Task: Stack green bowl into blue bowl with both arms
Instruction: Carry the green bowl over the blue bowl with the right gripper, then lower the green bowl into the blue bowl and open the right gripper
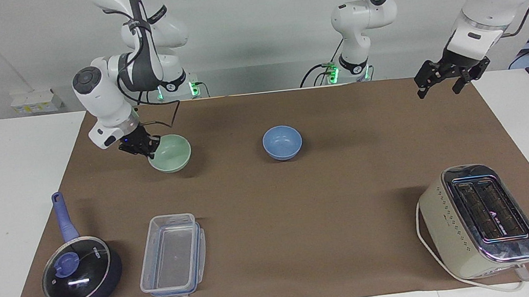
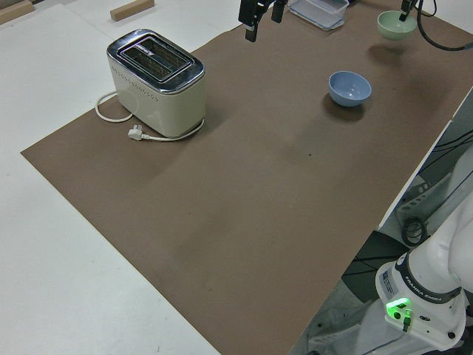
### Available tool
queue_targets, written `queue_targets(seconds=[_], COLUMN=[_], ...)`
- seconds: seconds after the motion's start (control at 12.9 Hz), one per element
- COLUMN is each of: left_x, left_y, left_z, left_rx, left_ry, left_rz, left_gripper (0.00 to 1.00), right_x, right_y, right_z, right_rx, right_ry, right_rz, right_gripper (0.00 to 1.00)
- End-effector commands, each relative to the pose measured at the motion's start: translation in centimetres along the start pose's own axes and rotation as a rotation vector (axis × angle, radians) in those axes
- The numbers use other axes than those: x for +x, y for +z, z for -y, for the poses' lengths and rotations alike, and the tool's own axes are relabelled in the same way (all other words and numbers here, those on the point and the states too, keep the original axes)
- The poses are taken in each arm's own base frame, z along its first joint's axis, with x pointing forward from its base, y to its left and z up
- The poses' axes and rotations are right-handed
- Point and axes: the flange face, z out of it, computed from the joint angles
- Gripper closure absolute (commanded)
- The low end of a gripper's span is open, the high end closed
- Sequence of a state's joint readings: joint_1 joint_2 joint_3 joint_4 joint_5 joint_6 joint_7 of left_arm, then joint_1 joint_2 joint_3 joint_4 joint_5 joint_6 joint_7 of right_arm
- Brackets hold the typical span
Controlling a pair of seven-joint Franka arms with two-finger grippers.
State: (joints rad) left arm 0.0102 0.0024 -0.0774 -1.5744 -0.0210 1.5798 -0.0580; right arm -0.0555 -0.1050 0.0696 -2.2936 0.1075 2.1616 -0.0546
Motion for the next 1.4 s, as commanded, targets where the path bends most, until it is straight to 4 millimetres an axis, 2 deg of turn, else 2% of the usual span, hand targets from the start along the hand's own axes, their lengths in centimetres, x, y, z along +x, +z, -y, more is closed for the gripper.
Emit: queue_targets(seconds=[0.0,0.08,0.23,0.31,0.54,0.62,0.85,1.32], left_x=[-0.2,-0.2,-0.2,-0.2,-0.2,-0.2,-0.2,-0.2], left_y=[-0.1,-0.1,-0.1,-0.1,-0.1,-0.1,-0.1,-0.1], left_z=[0.4,0.4,0.4,0.4,0.4,0.4,0.4,0.4], left_rx=[0.020,0.020,0.020,0.020,0.020,0.020,0.020,0.020], left_ry=[0.008,0.008,0.008,0.008,0.008,0.008,0.008,0.008], left_rz=[0.008,0.008,0.008,0.008,0.008,0.008,0.008,0.008], left_gripper=[0.00,0.00,0.00,0.00,0.00,0.00,0.00,0.00], right_x=[-0.2,-0.5,-1.0,-1.3,-2.7,-2.9,-3.4,-3.8], right_y=[-2.0,-2.0,-2.9,-2.8,-0.2,1.1,3.8,5.4], right_z=[5.5,8.7,16.9,20.3,26.9,28.4,31.1,31.8], right_rx=[0.064,0.069,0.085,0.087,0.102,0.106,0.110,0.097], right_ry=[-0.055,-0.057,-0.008,-0.001,0.037,0.047,0.055,0.058], right_rz=[-0.026,-0.037,-0.069,-0.065,-0.062,-0.068,-0.076,-0.055], right_gripper=[1.00,1.00,1.00,1.00,1.00,1.00,1.00,1.00])
